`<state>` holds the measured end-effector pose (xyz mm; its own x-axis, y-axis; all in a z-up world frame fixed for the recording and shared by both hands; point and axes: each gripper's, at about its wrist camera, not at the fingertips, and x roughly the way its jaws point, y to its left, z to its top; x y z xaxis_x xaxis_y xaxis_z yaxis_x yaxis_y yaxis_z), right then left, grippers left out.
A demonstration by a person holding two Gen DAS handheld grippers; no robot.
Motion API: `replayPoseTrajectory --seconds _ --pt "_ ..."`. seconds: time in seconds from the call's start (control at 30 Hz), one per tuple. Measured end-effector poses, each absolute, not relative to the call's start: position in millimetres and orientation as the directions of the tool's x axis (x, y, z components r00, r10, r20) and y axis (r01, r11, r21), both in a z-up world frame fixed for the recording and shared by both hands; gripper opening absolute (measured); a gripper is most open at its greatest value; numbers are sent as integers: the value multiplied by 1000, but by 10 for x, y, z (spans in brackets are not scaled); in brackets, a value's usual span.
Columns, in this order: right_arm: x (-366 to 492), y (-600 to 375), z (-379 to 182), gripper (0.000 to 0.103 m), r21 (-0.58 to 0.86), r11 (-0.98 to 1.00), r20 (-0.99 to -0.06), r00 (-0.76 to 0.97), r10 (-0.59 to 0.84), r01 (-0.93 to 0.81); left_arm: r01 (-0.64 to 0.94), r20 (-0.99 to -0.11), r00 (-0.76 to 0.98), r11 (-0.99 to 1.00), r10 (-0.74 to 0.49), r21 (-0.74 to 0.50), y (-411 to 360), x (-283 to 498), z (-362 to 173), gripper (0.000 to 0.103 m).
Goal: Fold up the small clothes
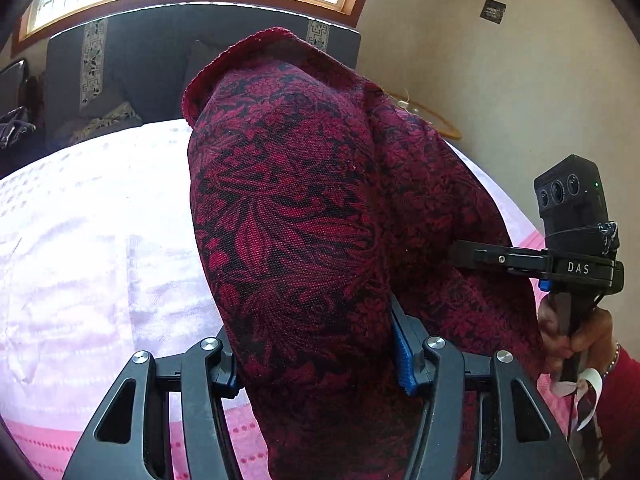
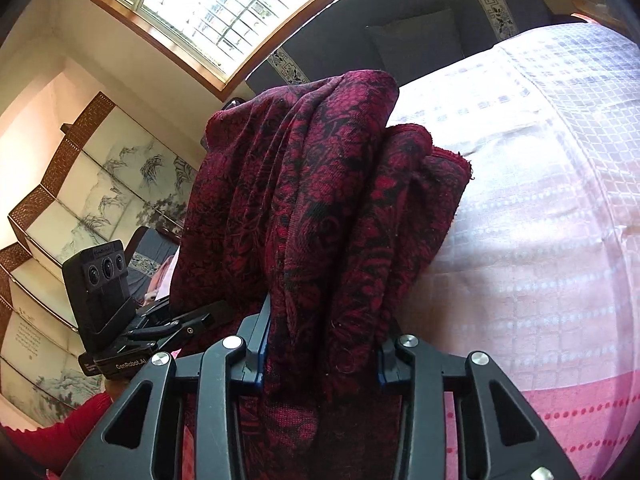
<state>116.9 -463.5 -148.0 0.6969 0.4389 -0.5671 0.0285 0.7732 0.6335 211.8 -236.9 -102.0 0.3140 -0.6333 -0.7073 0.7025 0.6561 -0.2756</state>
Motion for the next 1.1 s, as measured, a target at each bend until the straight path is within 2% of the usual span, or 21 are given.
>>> replayPoseTrajectory --seconds 0.63,1.1 --pt "502 -3619 -1210 35 687 726 -487 721 493 -32 623 -733 474 774 -488 -112 -1423 1200 -597 58" --pt "53 -3037 -1266 35 654 754 -513 696 503 -63 579 -752 475 806 -457 -124 -752 538 -695 58"
